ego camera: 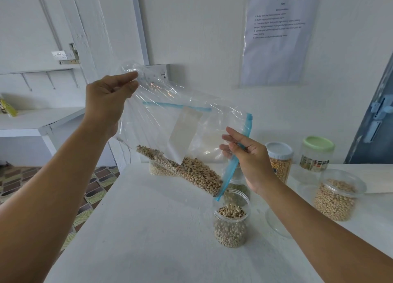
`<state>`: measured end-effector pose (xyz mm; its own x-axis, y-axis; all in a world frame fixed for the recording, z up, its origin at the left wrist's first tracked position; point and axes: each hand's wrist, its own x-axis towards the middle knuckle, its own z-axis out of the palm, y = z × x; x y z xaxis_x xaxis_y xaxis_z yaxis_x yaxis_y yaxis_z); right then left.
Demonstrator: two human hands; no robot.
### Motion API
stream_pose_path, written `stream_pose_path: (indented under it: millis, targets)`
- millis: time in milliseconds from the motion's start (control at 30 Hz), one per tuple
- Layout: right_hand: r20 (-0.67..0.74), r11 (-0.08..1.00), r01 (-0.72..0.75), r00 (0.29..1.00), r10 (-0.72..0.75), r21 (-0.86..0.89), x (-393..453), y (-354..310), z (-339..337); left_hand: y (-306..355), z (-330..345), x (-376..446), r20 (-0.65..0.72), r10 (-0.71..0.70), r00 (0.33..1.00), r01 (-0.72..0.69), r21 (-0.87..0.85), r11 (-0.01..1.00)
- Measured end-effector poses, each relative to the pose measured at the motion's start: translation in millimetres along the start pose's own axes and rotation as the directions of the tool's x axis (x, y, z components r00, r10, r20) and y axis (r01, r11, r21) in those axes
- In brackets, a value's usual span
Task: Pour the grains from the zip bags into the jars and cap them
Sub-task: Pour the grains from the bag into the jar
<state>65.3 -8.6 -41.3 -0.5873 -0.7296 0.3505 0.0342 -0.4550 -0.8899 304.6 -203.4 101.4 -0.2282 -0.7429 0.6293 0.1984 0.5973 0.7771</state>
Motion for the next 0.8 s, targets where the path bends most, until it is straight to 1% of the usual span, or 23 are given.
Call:
stream_pose_path:
  millis: [800]
  targets:
    - [-0.012, 1.0, -0.016, 1.0, 0.016, 0.025, 0.3, -1.8, 2.6, -3.1, -0.1, 7.1, -0.003, 0.031, 1.0, -0.031, -0.026, 0.999]
